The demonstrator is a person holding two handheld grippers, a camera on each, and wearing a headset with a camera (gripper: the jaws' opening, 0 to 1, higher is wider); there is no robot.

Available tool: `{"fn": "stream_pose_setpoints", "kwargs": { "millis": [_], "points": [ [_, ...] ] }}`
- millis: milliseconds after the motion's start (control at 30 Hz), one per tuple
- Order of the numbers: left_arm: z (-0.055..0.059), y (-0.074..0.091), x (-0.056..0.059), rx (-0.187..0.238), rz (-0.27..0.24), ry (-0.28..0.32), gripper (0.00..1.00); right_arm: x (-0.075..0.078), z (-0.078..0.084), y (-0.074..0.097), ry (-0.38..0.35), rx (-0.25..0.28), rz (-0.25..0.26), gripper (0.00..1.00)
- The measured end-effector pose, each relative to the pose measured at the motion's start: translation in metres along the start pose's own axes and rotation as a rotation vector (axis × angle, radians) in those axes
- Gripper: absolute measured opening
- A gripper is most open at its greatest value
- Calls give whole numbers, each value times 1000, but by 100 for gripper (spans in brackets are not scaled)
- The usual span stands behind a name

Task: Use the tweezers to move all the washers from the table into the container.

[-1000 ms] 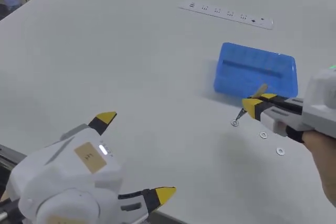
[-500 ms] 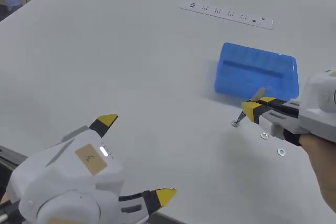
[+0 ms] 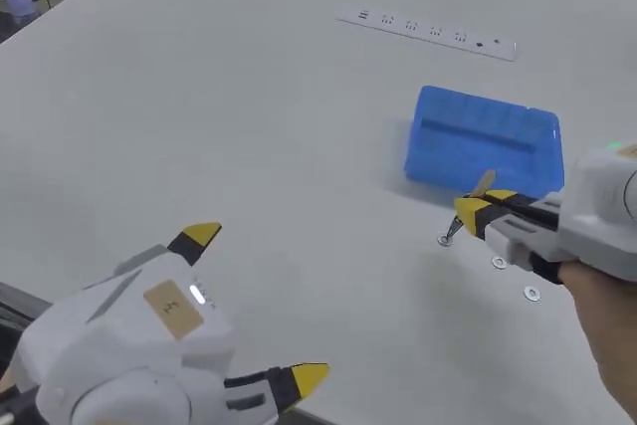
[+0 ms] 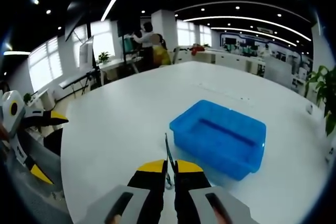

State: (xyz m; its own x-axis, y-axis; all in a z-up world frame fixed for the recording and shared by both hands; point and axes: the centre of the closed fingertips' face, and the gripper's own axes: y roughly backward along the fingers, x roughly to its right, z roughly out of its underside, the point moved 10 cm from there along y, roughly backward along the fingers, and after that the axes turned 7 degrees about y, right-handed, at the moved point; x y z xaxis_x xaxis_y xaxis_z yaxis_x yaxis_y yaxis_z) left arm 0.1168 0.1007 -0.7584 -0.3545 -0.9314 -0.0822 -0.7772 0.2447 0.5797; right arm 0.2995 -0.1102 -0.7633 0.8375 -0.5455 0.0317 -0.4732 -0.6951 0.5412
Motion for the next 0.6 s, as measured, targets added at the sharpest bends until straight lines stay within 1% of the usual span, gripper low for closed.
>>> {"fn": "stream_pose_setpoints", "kwargs": {
  "millis": [100,233,433,600],
  "points": [
    [0,0,0,1,0,1,91,0,-1,0,8,-11,6,1],
    [0,0,0,5,2,2,92,0,-4,0,15,-32,1,1],
    [-1,0,0,6,0,1,92,-1,-10,8,-5,-11,3,2],
    [-1,0,0,10,-3,2,92,-1,-18,16,6,2,14,2]
  ]
}}
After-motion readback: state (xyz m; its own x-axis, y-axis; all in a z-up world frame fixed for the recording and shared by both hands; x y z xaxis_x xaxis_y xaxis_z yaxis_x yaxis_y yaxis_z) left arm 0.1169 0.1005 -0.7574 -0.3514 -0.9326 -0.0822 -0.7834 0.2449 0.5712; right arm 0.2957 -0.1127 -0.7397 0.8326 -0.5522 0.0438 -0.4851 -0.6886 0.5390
